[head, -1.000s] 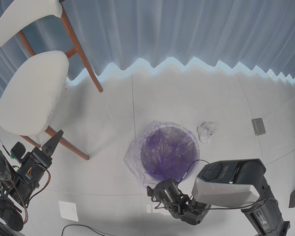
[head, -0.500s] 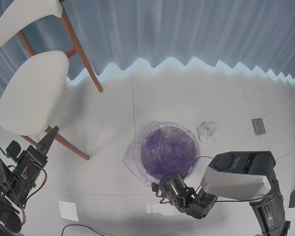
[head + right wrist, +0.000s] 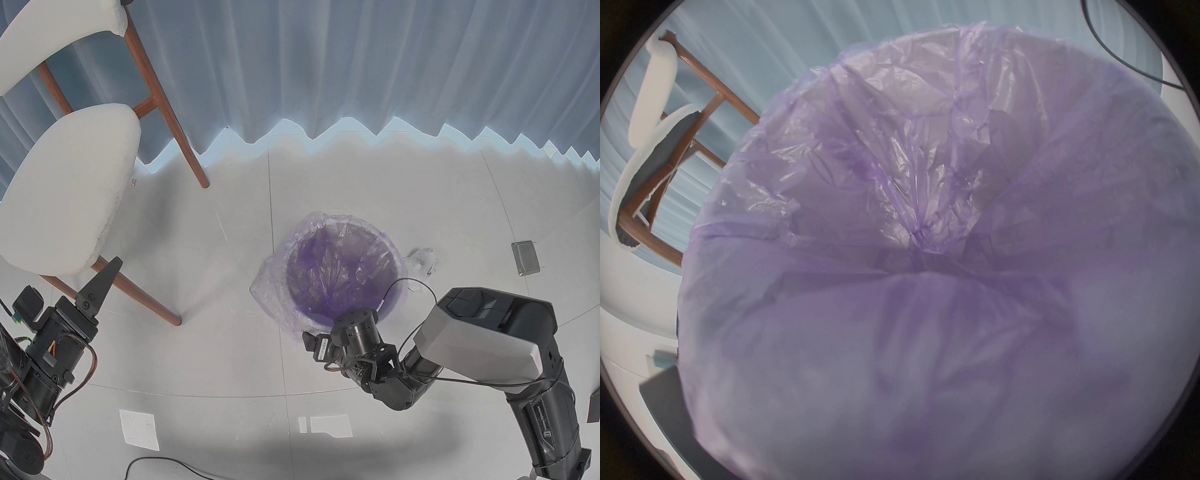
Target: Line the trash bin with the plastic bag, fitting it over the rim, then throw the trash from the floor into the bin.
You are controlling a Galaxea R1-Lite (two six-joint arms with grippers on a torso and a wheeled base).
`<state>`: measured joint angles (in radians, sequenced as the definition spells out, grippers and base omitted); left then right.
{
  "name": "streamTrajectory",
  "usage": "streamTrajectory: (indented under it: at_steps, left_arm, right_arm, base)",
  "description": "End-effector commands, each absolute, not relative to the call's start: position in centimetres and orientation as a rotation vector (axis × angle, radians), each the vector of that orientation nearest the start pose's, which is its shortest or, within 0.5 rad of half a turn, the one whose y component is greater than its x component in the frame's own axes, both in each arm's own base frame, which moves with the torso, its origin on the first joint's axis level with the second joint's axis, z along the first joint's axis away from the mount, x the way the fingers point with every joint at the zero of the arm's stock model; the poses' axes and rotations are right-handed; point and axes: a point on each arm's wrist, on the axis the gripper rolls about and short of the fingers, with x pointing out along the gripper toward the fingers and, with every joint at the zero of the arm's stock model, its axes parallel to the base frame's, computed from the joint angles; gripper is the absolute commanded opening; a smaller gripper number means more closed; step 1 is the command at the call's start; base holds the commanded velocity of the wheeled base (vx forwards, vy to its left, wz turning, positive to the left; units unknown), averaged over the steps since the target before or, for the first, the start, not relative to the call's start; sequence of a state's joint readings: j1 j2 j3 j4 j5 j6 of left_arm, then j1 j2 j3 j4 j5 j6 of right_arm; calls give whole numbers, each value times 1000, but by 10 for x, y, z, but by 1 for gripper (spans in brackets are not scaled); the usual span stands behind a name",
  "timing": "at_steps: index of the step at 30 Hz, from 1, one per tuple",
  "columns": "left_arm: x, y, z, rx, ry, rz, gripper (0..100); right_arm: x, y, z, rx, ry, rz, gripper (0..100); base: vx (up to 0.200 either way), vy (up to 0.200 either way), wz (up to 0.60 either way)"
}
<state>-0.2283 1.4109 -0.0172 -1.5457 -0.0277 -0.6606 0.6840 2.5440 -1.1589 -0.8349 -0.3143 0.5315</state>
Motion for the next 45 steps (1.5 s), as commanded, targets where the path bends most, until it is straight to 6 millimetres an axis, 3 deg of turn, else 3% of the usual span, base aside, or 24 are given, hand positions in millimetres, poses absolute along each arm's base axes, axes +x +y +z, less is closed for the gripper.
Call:
streamTrajectory:
  at_steps: [1,17,23,34,45]
  left_arm:
    - [152,-36,149,-670,-43,-292,100]
    - [151,-37,150,-671,-48,-297,100]
    - [151,-36,150,-671,-50,-298,100]
    - [149,-36,153,-671,-65,-302,100]
    - [149,-36,153,-663,-65,-304,100]
  right_arm:
    - [376,270,-64,223,546,198,100]
    - [394,281,-54,194,775,41,100]
    - [387,282,-54,259,806,-47,100]
    - [320,293,10,322,783,50,100]
    - [329,298,43,347,611,219,100]
  base:
    - [0,0,0]
    - [0,0,0]
    - [0,0,0]
    - [0,0,0]
    - [0,0,0]
